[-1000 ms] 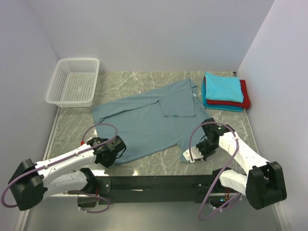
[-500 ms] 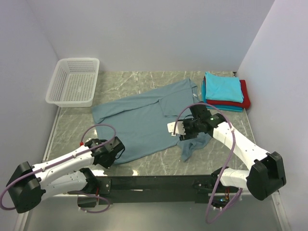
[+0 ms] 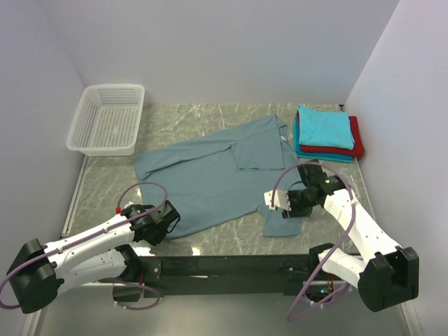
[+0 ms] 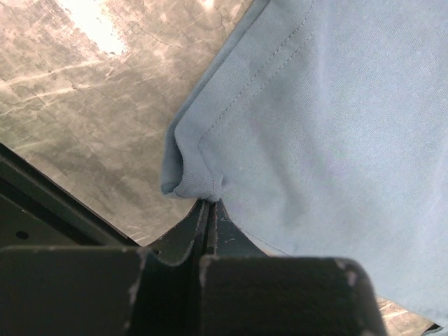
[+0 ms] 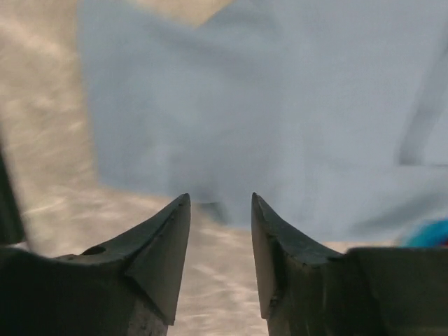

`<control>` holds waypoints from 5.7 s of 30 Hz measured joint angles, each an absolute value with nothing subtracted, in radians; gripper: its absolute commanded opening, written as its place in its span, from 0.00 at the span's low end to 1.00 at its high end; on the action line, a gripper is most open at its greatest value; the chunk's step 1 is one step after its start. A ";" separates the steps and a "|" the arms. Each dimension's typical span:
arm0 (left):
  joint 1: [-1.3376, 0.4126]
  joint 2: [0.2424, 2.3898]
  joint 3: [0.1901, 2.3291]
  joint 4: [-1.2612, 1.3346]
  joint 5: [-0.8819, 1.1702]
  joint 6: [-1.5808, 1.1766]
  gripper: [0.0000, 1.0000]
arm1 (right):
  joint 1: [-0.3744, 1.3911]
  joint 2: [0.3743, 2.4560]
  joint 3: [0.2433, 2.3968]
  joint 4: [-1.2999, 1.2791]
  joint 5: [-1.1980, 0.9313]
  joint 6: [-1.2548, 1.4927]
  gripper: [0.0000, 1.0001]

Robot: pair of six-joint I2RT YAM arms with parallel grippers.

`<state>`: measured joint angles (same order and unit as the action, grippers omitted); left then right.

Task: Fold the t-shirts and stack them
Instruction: Fold the tshirt

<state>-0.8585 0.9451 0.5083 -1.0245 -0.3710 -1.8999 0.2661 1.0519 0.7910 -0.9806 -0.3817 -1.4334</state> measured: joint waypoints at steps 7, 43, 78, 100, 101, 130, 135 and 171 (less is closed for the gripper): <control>-0.859 0.940 0.505 -1.009 -0.371 -1.892 0.00 | 0.250 0.991 0.613 -1.074 -0.342 -1.561 0.62; -0.858 0.923 0.481 -0.963 -0.368 -1.870 0.00 | 0.586 1.423 1.033 -0.625 -0.150 -1.103 0.63; -0.858 0.911 0.453 -0.939 -0.371 -1.843 0.00 | 0.470 1.367 0.760 -0.762 -0.353 -1.348 0.43; -0.858 0.887 0.453 -0.941 -0.370 -1.843 0.00 | 0.498 1.335 0.744 -0.741 -0.317 -1.308 0.19; -0.858 0.886 0.453 -0.941 -0.371 -1.843 0.00 | 0.498 1.306 0.744 -0.750 -0.310 -1.309 0.15; -0.858 0.825 0.517 -1.012 -0.395 -1.844 0.00 | 0.131 0.889 0.786 -0.903 -0.248 -1.349 0.00; -0.858 0.822 0.556 -1.029 -0.421 -1.848 0.00 | 0.130 0.895 0.819 -0.843 -0.260 -1.304 0.00; -0.521 0.893 0.719 -0.944 -0.544 -1.650 0.00 | 0.130 1.324 1.291 -0.571 -0.311 -1.024 0.00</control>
<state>-0.5209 0.8928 0.7189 -0.9440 -0.5438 -1.6505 0.1299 1.3243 1.2911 -0.5709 -0.3115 -1.0245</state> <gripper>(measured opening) 0.013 0.009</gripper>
